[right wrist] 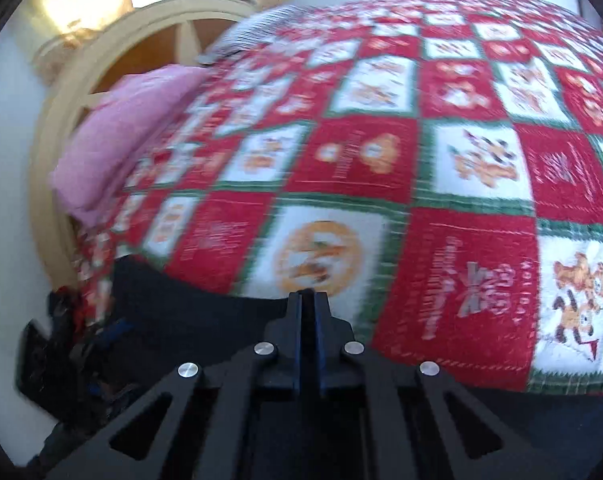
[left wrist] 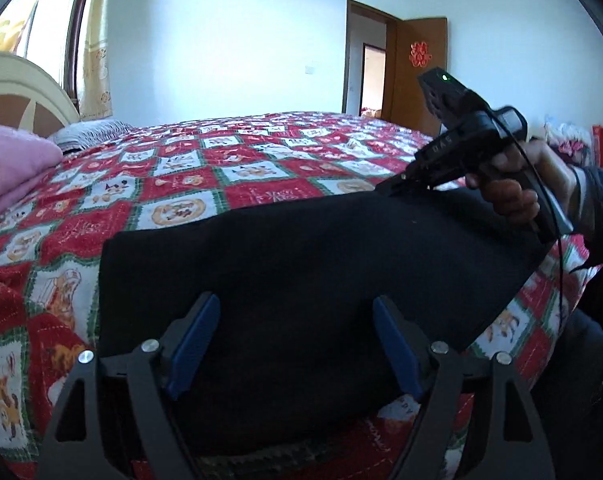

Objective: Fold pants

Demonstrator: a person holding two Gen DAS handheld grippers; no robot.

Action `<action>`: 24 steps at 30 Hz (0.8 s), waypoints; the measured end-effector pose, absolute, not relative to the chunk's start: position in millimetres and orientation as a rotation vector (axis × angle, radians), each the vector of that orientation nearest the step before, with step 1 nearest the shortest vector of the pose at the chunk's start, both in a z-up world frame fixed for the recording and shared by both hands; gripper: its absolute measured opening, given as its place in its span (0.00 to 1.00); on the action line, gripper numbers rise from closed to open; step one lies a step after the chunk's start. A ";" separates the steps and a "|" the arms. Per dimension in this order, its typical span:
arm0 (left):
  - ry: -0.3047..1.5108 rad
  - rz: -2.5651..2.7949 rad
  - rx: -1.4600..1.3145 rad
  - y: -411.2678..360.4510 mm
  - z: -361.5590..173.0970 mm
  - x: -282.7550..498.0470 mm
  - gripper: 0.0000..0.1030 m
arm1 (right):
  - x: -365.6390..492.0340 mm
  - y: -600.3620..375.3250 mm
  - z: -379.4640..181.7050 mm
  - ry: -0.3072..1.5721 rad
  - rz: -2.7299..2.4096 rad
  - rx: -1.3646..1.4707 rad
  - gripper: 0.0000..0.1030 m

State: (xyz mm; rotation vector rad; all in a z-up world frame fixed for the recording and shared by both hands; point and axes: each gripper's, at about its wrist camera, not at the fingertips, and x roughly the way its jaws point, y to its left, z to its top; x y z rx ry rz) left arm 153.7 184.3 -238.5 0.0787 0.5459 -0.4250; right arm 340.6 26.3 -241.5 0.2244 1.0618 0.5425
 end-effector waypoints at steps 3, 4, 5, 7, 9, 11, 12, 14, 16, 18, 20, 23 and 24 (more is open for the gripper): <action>0.574 -0.400 0.071 181.4 -232.9 153.9 0.80 | 336.9 21.8 -236.5 1.047 0.567 0.242 0.08; 0.584 -0.397 0.051 181.2 -229.7 153.3 0.80 | 330.7 15.7 -231.4 1.044 0.558 0.232 0.21; 0.582 -0.409 0.026 180.7 -225.0 151.6 0.80 | 326.0 9.9 -227.1 1.039 0.549 0.228 0.30; 0.561 -0.433 0.007 174.1 -215.0 146.2 0.84 | 312.4 -13.3 -215.0 1.012 0.553 0.255 0.48; 0.534 -0.465 0.030 158.0 -205.1 140.1 0.90 | 293.1 -48.5 -202.4 0.989 0.516 0.268 0.48; 0.523 -0.512 0.053 139.7 -198.5 138.5 0.90 | 267.0 -94.7 -190.8 0.956 0.436 0.264 0.48; 0.525 -0.538 0.062 128.6 -196.0 139.4 0.90 | 252.2 -122.4 -185.7 0.942 0.376 0.264 0.48; 0.526 -0.586 0.079 105.1 -192.0 141.7 0.90 | 229.8 -167.3 -177.8 0.924 0.281 0.294 0.48; 0.527 -0.626 0.101 83.6 -189.0 144.1 0.90 | 202.2 -217.4 -168.3 0.893 0.173 0.338 0.48; 0.525 -0.669 0.142 55.6 -185.6 143.7 0.90 | 181.1 -251.8 -160.2 0.860 0.089 0.355 0.48; 0.525 -0.719 0.182 27.7 -182.2 141.5 0.88 | 158.2 -284.1 -151.4 0.828 0.004 0.358 0.48; 0.524 -0.791 0.224 -5.7 -178.5 133.3 0.83 | 130.7 -319.4 -144.9 0.790 -0.067 0.383 0.48; 0.526 -0.814 0.245 -19.1 -178.1 130.6 0.82 | 124.6 -327.6 -144.4 0.781 -0.081 0.391 0.48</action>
